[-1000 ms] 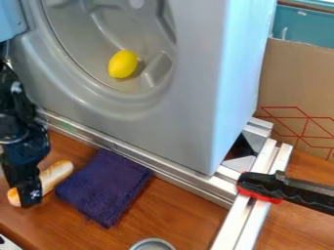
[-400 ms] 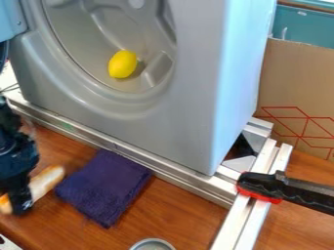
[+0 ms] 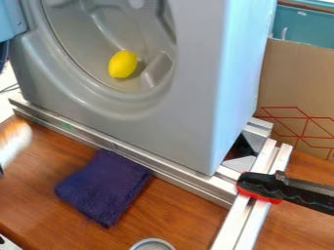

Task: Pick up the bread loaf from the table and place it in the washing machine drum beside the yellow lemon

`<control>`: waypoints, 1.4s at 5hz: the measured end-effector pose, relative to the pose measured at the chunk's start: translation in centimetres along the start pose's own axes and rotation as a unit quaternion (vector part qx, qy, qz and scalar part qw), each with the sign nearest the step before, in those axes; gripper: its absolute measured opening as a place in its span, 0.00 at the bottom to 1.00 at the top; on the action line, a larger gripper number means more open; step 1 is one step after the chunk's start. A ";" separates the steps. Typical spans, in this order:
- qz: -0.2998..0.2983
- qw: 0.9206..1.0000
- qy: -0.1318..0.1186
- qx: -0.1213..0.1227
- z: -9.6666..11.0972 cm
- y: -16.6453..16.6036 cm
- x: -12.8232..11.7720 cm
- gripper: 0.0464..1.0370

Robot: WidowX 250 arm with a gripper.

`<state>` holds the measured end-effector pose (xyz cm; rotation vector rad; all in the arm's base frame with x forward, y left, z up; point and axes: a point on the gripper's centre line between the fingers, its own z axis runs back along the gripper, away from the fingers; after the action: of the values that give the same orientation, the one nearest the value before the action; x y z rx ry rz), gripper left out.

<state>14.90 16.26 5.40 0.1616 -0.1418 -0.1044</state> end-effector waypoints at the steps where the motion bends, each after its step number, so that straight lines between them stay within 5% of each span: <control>1: 0.030 0.998 -0.050 -0.005 4.3 0.1 1.8 0.66; 3: 0.100 0.989 -0.103 -0.018 8.6 0.5 9.0 0.66; 4: 0.147 0.983 -0.107 -0.023 7.5 0.9 12.5 0.66; 5: 0.162 0.981 -0.105 0.000 6.4 1.3 15.1 0.66; 7: 0.163 0.983 -0.085 0.016 3.9 0.5 17.7 0.66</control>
<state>31.76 14.13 11.64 0.1604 -0.3385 0.2106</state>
